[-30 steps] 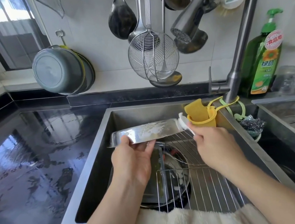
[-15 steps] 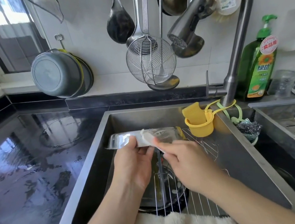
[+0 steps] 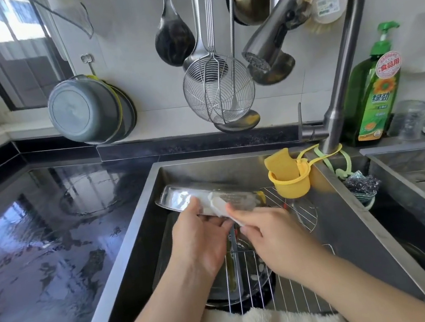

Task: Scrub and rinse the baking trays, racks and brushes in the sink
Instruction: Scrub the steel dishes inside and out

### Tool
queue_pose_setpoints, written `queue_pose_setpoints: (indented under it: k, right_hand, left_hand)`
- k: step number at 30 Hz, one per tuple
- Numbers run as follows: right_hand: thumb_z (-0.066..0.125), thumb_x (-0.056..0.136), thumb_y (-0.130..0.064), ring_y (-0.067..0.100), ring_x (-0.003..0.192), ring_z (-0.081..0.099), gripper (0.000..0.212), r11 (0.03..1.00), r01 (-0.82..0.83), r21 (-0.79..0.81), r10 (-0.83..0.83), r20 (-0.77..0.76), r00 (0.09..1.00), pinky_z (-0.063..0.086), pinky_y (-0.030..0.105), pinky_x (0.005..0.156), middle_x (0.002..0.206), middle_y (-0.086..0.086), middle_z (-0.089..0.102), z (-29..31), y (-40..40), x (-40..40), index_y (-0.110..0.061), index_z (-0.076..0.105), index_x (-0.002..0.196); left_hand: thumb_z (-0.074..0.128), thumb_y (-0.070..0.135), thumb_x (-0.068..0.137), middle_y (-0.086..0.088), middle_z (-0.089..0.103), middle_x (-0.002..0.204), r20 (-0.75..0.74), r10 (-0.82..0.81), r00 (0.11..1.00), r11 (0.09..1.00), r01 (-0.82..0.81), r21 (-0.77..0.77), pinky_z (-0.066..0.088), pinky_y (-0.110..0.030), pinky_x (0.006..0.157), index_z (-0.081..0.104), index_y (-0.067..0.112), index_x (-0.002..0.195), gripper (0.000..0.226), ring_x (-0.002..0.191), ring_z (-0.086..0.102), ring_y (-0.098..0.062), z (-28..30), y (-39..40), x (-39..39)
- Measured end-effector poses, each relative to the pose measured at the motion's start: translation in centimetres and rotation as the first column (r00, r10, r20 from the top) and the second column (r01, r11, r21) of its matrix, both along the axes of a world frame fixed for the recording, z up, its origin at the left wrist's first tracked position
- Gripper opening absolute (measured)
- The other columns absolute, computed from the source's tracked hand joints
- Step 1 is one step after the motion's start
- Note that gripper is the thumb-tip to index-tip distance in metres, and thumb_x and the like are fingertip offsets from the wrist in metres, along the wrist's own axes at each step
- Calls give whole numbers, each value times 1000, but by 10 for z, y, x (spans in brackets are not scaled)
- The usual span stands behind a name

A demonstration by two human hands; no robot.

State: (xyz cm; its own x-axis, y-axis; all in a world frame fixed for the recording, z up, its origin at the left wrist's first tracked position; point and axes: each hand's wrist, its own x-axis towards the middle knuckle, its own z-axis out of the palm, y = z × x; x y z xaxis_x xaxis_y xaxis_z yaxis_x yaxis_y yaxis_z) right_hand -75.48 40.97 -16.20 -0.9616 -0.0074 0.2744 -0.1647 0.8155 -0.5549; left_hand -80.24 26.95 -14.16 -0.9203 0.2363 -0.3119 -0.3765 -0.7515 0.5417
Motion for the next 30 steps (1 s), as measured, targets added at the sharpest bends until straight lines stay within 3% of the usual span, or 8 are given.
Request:
queue_pose_setpoints:
  k: [5, 8, 11, 16, 18, 21, 26, 30]
  right_hand:
    - [53, 104, -22, 6, 58, 40, 51, 975, 202, 90, -200, -29, 979, 29, 25, 49, 72, -10, 48, 13, 23, 2, -49, 43, 146]
    - [56, 102, -20, 5, 67, 47, 51, 995, 90, 43, -89, -4, 996, 42, 27, 56, 76, -13, 51, 13, 8, 2, -46, 47, 145]
    - [55, 103, -23, 11, 74, 55, 52, 997, -17, 80, 19, -20, 1000, 48, 31, 62, 84, -10, 56, 11, -13, -1, -50, 44, 145]
    - [48, 106, -24, 9, 59, 43, 51, 944, 253, 210, -262, 17, 965, 33, 32, 51, 73, -9, 51, 21, 33, 1, -50, 39, 149]
    - [49, 105, -22, 8, 61, 42, 53, 970, 217, 111, -219, 3, 976, 35, 28, 53, 72, -10, 47, 23, 24, -1, -48, 40, 149]
    - [56, 101, -16, 12, 73, 49, 59, 1000, 9, 6, -8, -64, 998, 45, 33, 65, 78, -11, 50, 19, -7, -2, -50, 41, 146]
    - [51, 104, -21, 9, 55, 41, 52, 963, 249, 99, -245, -57, 968, 28, 24, 47, 68, -7, 51, 23, 33, -2, -48, 40, 148]
    - [56, 102, -16, 7, 64, 45, 59, 997, 71, -41, -76, -145, 986, 35, 22, 55, 72, -13, 49, 26, 7, 6, -49, 37, 146]
  left_hand:
    - [47, 12, 110, -25, 71, 118, 39, 132, 990, 988, -135, 70, 56, -48, 99, 55, -5, 129, 27, 110, 71, -35, 3, -4, -10]
    - [46, 18, 111, -28, 67, 128, 40, 46, 998, 997, -48, 52, 53, -47, 105, 58, -5, 124, 29, 118, 68, -35, 1, 2, -4]
    - [41, 30, 112, -27, 61, 136, 16, -78, 997, 996, 77, 38, 49, -51, 109, 55, -5, 136, 45, 126, 62, -38, -2, 5, -1]
    - [42, 24, 112, -23, 72, 121, -18, 44, 999, 994, -42, 104, 48, -50, 112, 57, -1, 127, 33, 117, 69, -37, 5, -2, -4]
    - [45, 17, 110, -16, 78, 109, -39, 46, 998, 997, -44, 61, 52, -43, 106, 62, -2, 119, 26, 107, 75, -27, 4, 1, -1]
    - [50, 13, 108, -14, 75, 104, -79, -6, 997, 1000, 7, 13, 56, -37, 98, 67, -2, 114, 24, 101, 75, -22, 4, 7, 2]
    - [40, 36, 111, -16, 74, 120, -157, 35, 987, 999, -30, 35, 52, -47, 105, 64, 5, 127, 42, 118, 70, -32, 5, 5, 0]
    - [41, 38, 111, -16, 75, 110, -187, 65, 980, 996, -54, 66, 53, -49, 105, 62, 4, 123, 42, 116, 70, -36, 9, 5, 4]
